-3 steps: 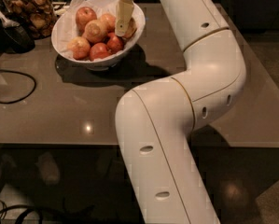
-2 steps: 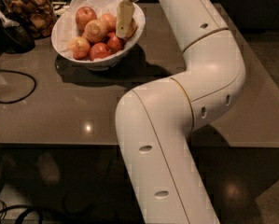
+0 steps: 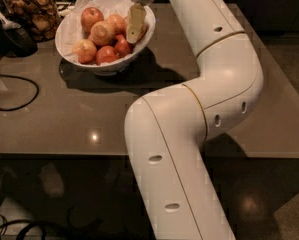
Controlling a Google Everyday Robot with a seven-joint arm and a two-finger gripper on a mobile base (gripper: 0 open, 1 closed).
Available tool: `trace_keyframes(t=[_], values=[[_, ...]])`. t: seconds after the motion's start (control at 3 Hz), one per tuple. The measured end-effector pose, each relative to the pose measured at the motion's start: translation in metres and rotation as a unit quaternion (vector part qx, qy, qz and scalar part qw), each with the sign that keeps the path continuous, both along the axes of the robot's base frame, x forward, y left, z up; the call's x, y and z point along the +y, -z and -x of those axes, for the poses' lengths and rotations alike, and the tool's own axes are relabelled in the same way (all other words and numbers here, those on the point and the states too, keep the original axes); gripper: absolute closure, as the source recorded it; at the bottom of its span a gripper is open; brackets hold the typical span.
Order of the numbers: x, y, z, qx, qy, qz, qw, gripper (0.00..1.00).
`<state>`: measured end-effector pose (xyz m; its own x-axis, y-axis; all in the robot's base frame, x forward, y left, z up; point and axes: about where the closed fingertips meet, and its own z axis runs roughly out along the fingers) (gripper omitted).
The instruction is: Pick apple from white bowl
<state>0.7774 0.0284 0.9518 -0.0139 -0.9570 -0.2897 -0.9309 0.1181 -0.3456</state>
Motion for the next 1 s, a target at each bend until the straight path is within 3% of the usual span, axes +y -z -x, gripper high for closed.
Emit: trace_keyframes(t=[1.0], values=[[0.0003, 0.01, -0.0023, 0.008, 0.006, 0.013, 0.9999, 0.13]])
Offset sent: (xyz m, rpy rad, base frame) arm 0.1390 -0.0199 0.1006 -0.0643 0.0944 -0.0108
